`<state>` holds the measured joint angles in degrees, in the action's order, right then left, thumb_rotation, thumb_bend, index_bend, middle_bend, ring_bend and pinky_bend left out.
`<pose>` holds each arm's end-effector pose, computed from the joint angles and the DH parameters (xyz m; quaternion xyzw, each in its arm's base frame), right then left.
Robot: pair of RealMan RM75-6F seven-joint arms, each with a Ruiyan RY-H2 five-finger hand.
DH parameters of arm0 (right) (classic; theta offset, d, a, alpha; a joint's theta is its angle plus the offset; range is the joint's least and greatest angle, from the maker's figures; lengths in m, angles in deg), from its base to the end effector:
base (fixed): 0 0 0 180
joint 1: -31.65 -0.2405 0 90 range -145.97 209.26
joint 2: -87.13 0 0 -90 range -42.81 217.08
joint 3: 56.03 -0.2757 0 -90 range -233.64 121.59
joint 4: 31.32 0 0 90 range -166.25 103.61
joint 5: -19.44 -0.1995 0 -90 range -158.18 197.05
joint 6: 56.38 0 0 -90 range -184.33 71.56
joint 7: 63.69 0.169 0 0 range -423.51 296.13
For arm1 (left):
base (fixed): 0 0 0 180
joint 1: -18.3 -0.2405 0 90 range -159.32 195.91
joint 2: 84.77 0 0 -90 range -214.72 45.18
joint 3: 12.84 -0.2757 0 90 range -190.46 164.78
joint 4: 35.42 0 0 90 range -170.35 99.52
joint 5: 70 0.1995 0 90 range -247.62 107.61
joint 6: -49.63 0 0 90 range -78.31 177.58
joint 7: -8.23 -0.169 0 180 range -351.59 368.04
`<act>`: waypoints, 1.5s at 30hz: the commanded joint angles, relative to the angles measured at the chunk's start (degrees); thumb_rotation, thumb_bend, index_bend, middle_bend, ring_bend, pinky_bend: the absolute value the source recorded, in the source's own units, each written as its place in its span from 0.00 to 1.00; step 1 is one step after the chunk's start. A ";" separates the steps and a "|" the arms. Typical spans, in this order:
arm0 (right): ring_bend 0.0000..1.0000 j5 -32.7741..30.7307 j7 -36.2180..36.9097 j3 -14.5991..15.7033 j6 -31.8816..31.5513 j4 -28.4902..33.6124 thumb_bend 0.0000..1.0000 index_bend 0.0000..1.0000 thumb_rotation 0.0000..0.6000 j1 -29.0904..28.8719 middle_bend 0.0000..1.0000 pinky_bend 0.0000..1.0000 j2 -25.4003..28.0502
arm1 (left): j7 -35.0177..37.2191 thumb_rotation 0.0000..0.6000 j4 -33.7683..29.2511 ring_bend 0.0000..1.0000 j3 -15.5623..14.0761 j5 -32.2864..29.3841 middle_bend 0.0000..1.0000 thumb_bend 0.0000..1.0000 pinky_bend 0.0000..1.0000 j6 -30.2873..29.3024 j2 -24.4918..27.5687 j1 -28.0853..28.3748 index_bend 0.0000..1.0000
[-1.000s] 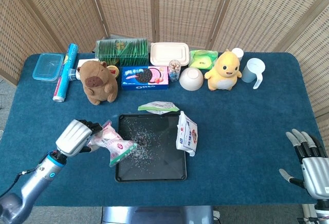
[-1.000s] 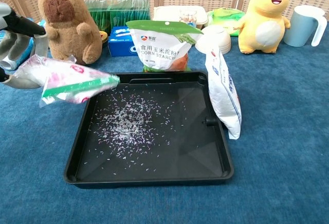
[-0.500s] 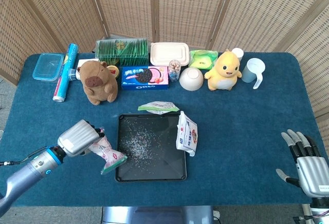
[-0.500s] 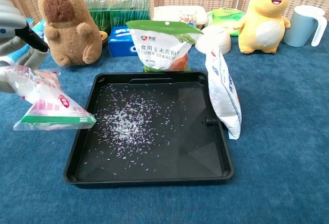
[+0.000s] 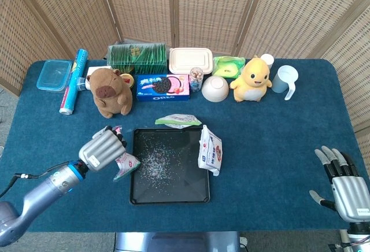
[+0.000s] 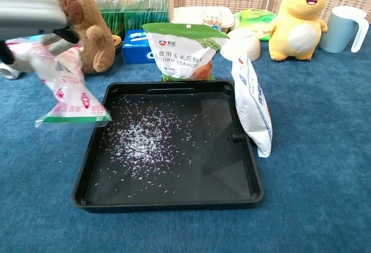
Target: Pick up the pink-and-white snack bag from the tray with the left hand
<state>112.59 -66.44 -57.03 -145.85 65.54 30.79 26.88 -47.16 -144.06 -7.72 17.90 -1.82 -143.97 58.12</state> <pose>-0.3049 -0.1768 0.1910 0.6160 -0.3577 0.3945 0.5805 -0.1289 0.3125 0.0958 -0.8736 0.0858 -0.2088 0.4310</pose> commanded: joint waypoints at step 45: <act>0.05 -0.78 -1.34 -0.05 0.75 0.00 0.00 0.03 1.00 -0.27 0.04 0.06 -0.58 | 20.97 1.00 1.98 0.69 0.53 -10.75 0.71 0.41 0.67 -6.07 -3.52 -2.99 0.92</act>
<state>111.83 -67.76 -57.07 -145.10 65.53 30.52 26.31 -34.31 -142.75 -7.58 8.83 -6.83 -147.94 56.88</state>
